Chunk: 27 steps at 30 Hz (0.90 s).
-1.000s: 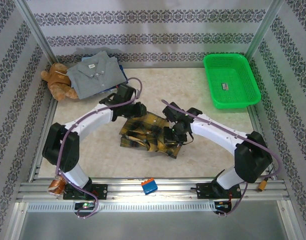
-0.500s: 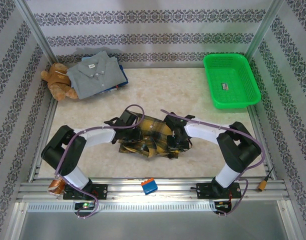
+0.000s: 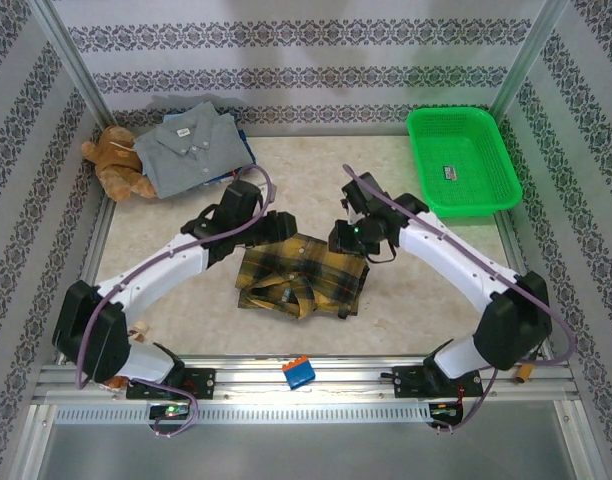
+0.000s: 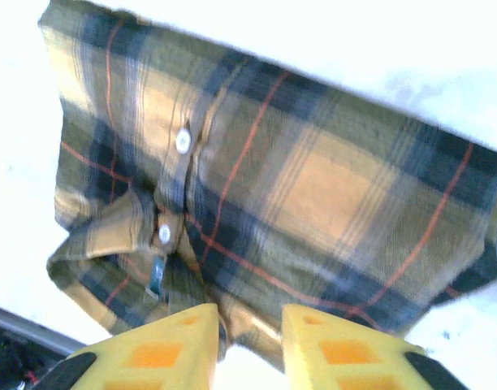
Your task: Fold and stack the long sleeve shirts
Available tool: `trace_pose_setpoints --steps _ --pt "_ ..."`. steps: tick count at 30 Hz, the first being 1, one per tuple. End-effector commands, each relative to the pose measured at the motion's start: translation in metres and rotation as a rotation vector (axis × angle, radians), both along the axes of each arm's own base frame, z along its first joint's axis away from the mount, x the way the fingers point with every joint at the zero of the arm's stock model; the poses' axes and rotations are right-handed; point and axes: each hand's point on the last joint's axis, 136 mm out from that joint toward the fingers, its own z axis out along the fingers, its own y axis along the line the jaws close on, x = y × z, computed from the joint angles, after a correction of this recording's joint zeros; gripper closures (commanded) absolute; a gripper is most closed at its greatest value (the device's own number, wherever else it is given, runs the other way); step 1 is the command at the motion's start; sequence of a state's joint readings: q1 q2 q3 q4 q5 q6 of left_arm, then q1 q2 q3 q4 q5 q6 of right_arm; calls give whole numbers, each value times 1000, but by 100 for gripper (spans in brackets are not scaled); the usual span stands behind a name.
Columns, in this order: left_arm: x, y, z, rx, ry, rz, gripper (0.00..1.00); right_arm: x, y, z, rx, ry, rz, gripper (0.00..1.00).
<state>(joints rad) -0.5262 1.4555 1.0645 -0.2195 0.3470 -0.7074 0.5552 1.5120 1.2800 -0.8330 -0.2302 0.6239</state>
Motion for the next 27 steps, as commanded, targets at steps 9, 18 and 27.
trace_pose_setpoints --steps 9,18,27 --pt "-17 35 -137 159 379 226 78 23 -31 -127 -194 188 -56 83" --pt "3 70 -184 353 439 182 80 -20 -50 -154 -219 249 -144 82" --pt "142 32 -162 412 228 -63 81 -33 27 -136 -39 231 -280 77"
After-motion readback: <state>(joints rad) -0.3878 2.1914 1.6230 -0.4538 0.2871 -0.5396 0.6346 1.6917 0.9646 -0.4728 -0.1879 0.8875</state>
